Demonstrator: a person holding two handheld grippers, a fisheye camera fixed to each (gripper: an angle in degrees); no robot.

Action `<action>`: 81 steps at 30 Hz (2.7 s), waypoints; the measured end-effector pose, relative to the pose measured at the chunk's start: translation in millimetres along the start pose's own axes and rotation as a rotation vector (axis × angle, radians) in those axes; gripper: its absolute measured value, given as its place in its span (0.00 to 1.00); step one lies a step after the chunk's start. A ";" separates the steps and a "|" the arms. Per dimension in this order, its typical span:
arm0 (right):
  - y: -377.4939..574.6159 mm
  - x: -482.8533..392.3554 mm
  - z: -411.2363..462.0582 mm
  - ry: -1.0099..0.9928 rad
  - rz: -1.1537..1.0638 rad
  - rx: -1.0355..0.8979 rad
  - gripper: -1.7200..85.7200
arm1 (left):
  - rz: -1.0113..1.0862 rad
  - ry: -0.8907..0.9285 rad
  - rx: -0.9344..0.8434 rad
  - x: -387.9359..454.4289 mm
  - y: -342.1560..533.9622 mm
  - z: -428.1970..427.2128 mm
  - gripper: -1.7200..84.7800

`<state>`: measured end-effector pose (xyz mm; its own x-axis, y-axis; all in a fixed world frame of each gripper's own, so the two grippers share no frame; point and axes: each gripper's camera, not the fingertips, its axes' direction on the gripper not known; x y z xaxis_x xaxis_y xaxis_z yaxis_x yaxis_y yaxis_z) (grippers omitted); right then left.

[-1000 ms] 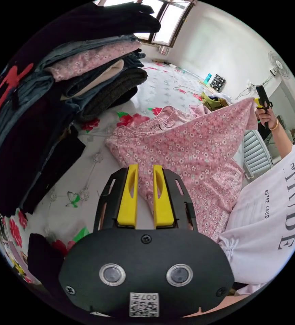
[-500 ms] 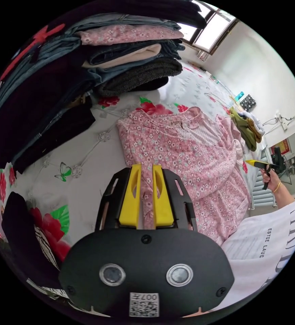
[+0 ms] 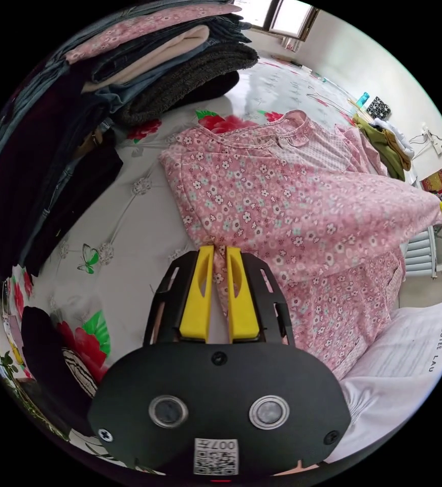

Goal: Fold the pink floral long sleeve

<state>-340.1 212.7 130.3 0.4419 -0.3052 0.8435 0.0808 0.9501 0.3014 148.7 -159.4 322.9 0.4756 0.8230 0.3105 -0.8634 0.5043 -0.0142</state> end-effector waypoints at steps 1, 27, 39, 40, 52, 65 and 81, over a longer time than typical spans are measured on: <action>5.4 2.2 3.9 0.015 0.014 -0.024 0.02 | -0.007 0.009 0.002 -3.6 -0.5 -1.7 0.08; 76.1 -65.3 254.9 0.269 -0.365 -0.410 0.06 | -0.077 0.028 -0.110 70.3 190.7 -97.5 0.11; 89.2 -44.3 228.1 0.088 -0.257 -0.305 0.07 | -0.067 -0.046 -0.081 81.4 188.5 -110.0 0.10; 89.4 -37.0 223.1 0.065 -0.219 -0.279 0.06 | -0.071 -0.048 -0.074 81.5 188.2 -112.4 0.10; 89.9 -51.3 280.6 -0.081 -0.303 -0.407 0.02 | -0.071 -0.064 -0.063 84.4 174.7 -133.3 0.09; 108.7 3.1 229.3 0.000 -0.028 -0.075 0.03 | -0.075 -0.077 -0.042 88.4 162.3 -152.5 0.09; 121.7 -42.2 285.6 0.042 -0.220 -0.239 0.02 | -0.068 -0.069 -0.031 86.6 139.6 -171.0 0.08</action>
<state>-604.0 322.6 258.4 0.4270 -0.5067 0.7490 0.3838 0.8515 0.3572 98.2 27.0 185.4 0.5190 0.7673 0.3767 -0.8235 0.5670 -0.0202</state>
